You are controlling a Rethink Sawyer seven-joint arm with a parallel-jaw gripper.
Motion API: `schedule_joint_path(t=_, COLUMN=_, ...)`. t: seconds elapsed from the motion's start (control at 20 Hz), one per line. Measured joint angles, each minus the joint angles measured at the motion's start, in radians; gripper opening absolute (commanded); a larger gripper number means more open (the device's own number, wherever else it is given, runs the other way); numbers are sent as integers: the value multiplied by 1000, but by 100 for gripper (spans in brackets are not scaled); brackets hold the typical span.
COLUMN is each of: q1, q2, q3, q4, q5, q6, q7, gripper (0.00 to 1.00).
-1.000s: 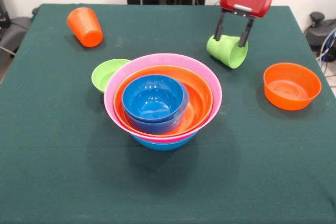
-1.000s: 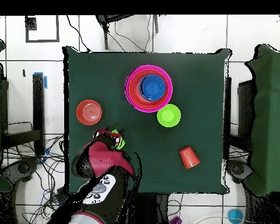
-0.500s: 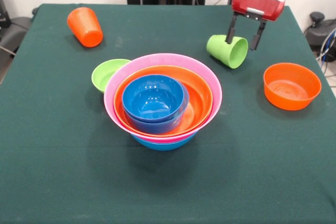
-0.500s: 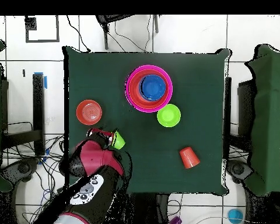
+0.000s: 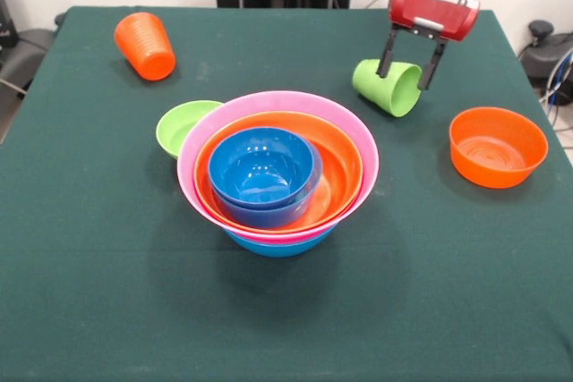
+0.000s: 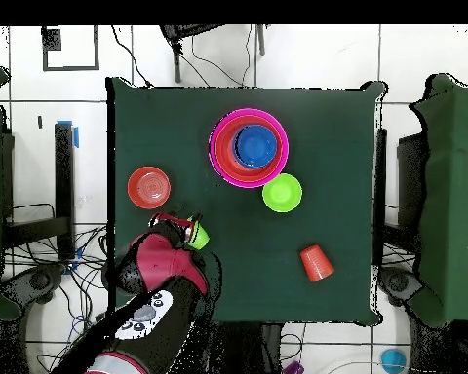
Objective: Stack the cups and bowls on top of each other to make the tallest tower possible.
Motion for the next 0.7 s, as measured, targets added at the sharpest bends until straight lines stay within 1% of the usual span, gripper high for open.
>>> schedule_joint_path(t=0.3, q1=-2, q2=17, q3=-28, q4=-3, q5=0, q6=0, q7=0, gripper=100)
schedule_joint_path(t=0.5, q1=-12, q2=18, q3=-30, q4=-7, q5=0, q6=0, q7=0, gripper=100)
schedule_joint_path(t=0.7, q1=-41, q2=18, q3=-30, q4=-21, q5=0, q6=0, q7=0, gripper=100)
